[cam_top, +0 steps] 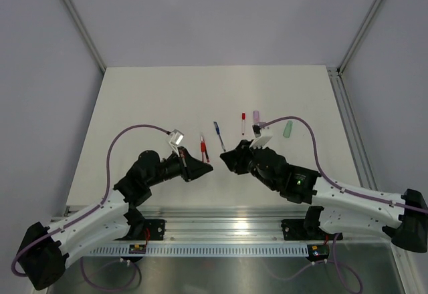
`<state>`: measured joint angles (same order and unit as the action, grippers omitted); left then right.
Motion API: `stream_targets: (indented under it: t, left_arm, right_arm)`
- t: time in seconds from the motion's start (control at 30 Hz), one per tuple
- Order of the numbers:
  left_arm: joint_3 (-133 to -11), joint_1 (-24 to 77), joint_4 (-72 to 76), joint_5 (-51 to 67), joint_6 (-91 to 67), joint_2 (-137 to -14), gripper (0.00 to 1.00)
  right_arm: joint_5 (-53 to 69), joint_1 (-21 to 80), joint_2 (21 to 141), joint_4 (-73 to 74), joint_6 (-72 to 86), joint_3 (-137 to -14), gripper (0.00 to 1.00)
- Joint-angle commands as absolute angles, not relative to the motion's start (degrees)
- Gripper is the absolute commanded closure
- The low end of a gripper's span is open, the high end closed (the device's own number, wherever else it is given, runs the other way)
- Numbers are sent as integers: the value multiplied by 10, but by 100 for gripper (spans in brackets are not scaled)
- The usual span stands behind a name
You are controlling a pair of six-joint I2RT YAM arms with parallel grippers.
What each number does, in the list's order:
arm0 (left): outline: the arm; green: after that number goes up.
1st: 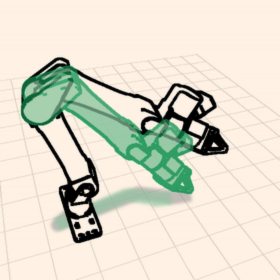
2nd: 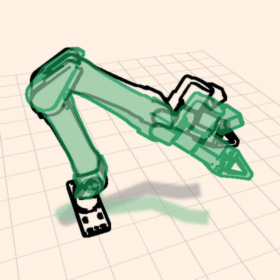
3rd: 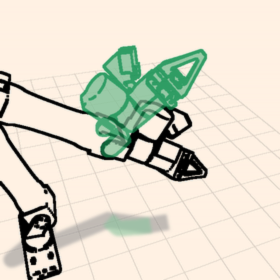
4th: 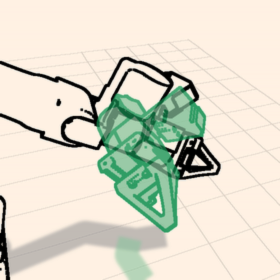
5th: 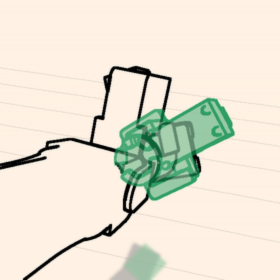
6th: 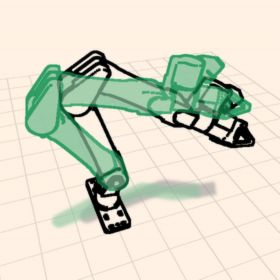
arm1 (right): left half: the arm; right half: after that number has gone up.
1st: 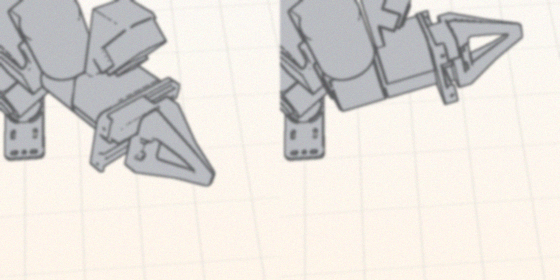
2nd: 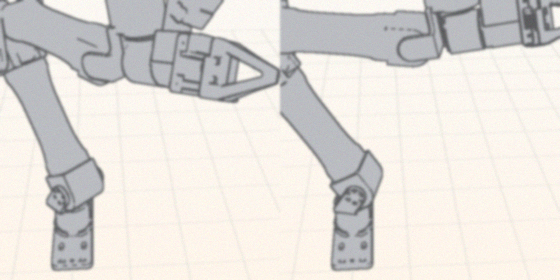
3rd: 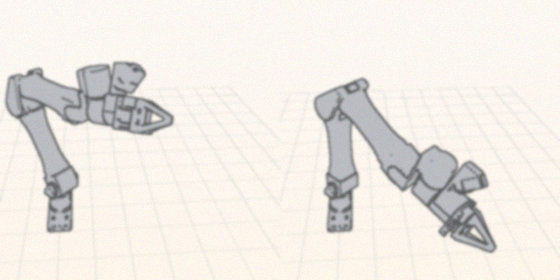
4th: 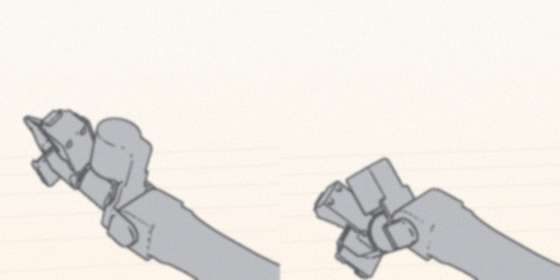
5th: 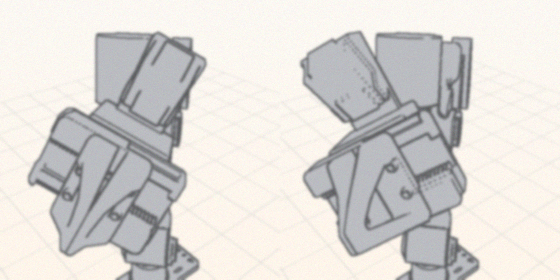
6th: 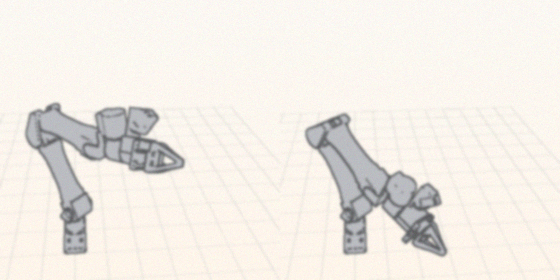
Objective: Insert the pens into the pen caps
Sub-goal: Pick up the pen from the center of the board.
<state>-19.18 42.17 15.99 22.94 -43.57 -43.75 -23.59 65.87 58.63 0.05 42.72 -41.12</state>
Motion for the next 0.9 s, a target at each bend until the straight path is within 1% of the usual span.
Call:
stream_targets:
  t: [0.0, 0.03, 0.07, 0.1, 0.17, 0.3, 0.47, 0.6, 0.77, 0.87]
  left_arm:
    - [-187, 422, 178, 183, -395, -416, 100]
    - [-191, 422, 178, 179, -391, -415, 100]
    - [-194, 422, 178, 179, -387, -414, 100]
    - [-198, 423, 177, 178, -377, -414, 100]
    - [-207, 422, 172, 174, -366, -416, 100]
    - [-221, 422, 163, 148, -324, -418, 100]
    - [-209, 422, 179, 140, -306, -417, 100]
    - [-194, 422, 171, 139, -301, -411, 100]
    - [-188, 422, 168, 134, -299, -401, 100]
    - [-185, 422, 170, 133, -299, -403, 100]
  right_arm:
    - [-277, 629, 544, 89, 439, -410, 71]
    - [-258, 614, 548, 124, 447, -410, 75]
    - [-244, 596, 562, 140, 460, -412, 86]
    - [-230, 562, 572, 154, 462, -410, 90]
    - [-192, 533, 604, 154, 461, -408, 100]
    - [-182, 498, 675, 155, 443, -430, 100]
    - [-158, 421, 785, 152, 385, -479, 100]
    - [-111, 369, 852, 127, 338, -516, 100]
    - [-84, 352, 946, 120, 304, -569, 100]
    - [-76, 351, 980, 113, 294, -589, 100]
